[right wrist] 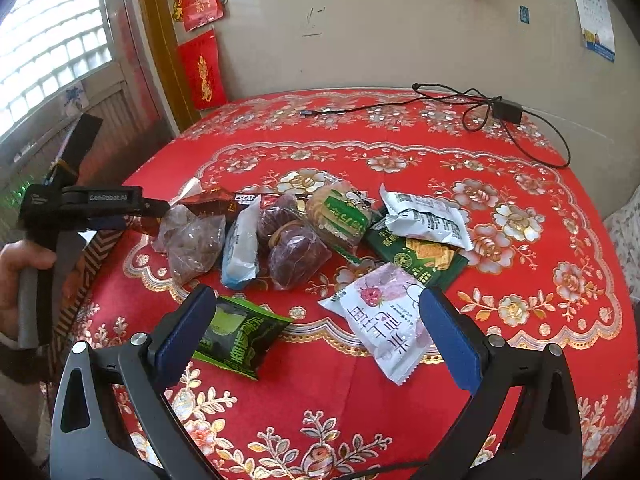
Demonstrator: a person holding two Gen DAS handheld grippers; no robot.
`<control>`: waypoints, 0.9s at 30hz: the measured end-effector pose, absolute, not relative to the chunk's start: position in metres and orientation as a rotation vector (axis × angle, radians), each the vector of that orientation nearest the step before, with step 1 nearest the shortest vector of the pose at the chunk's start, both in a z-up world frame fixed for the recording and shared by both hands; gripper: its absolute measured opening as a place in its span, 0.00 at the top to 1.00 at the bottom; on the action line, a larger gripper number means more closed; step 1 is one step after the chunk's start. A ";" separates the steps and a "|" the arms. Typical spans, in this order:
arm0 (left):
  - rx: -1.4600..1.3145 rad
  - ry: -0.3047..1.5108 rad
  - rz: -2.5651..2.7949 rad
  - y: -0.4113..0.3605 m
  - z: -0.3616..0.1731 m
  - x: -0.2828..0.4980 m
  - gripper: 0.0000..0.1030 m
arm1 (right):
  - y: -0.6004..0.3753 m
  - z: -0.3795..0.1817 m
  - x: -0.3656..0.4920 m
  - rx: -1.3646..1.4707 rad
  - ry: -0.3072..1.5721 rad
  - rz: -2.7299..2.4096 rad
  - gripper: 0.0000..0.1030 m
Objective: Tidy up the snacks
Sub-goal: 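Grasp the red candy packet with the left tool while the right tool grasps the green cake packet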
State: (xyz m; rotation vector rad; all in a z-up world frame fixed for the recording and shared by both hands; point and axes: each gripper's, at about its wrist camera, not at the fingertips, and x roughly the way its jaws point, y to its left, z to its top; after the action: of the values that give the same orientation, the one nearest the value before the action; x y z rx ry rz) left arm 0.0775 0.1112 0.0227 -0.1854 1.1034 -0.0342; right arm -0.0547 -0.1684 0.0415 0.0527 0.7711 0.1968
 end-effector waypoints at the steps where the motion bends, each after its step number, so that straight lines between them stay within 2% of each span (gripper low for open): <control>1: -0.188 1.104 -0.033 0.111 0.022 0.079 0.00 | -0.168 0.042 -0.055 0.048 0.768 0.198 0.01; 27: -0.146 1.134 -0.034 0.112 0.017 0.081 0.00 | -0.115 0.012 -0.040 -0.024 0.935 0.260 0.01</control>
State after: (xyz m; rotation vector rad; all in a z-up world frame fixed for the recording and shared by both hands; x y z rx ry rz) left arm 0.0812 0.1121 0.0167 -0.1456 1.1341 -0.0338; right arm -0.0404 -0.1151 0.0120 -0.0244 0.9355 0.2603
